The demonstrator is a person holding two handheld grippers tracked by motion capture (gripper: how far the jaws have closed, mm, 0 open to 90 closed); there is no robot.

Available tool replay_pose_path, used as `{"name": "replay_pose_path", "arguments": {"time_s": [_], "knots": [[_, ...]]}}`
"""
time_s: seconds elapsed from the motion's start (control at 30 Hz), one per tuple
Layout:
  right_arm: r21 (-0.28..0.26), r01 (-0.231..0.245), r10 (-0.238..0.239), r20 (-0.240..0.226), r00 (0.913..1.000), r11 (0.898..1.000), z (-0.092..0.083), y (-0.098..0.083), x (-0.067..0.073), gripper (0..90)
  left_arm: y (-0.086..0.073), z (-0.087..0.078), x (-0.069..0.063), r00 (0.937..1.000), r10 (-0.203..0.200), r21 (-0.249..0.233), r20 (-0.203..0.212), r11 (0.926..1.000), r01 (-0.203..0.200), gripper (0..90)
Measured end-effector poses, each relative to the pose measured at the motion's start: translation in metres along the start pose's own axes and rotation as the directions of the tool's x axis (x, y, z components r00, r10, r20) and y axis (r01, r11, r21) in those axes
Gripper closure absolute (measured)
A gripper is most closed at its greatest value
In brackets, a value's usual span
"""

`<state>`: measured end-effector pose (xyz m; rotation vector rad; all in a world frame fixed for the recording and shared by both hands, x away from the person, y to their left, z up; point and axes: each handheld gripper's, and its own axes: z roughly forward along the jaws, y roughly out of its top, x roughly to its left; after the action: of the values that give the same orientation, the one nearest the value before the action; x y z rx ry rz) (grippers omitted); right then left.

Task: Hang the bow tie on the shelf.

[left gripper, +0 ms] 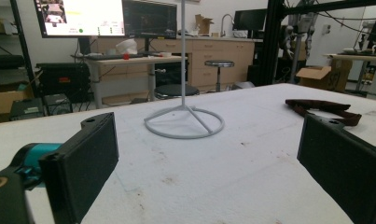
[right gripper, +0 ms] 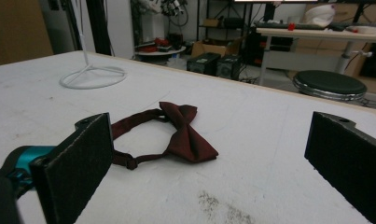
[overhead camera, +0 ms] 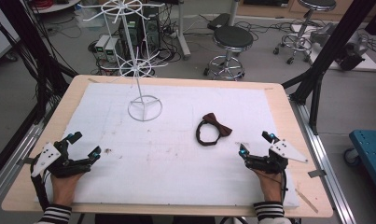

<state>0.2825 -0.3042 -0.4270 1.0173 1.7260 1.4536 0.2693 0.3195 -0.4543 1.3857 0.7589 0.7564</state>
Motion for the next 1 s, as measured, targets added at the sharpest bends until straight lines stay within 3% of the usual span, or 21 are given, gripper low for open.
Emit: {"name": "replay_pose_path", "arguments": {"time_s": [0.1,0.33,0.5,0.77,1.0], "knots": [[0.028,-0.007,0.008,-0.027,0.9996,1.0,0.004,0.014,-0.004,0.7,0.0,0.0,0.0,1.0,0.003,-0.001,0.0,1.0,-0.003,5.6],[0.066,0.038,-0.036,-0.04,0.9986,0.997,0.011,0.045,-0.007,0.8,0.0,0.0,0.0,1.0,-0.002,0.001,0.002,1.0,0.002,5.6],[0.089,0.069,-0.065,-0.045,0.9969,0.994,0.016,0.059,-0.008,0.7,0.0,0.0,0.001,1.0,-0.003,0.003,-0.003,1.0,0.003,1.7],[0.144,0.076,-0.062,-0.106,0.9925,0.987,0.028,0.076,-0.012,0.8,0.0,0.0,0.0,1.0,-0.002,0.003,-0.006,1.0,0.002,1.7],[0.255,0.148,-0.107,-0.169,0.9798,0.955,0.049,0.086,-0.016,0.8,0.0,0.0,0.0,1.0,-0.003,0.004,-0.006,1.0,0.003,1.7]]}}
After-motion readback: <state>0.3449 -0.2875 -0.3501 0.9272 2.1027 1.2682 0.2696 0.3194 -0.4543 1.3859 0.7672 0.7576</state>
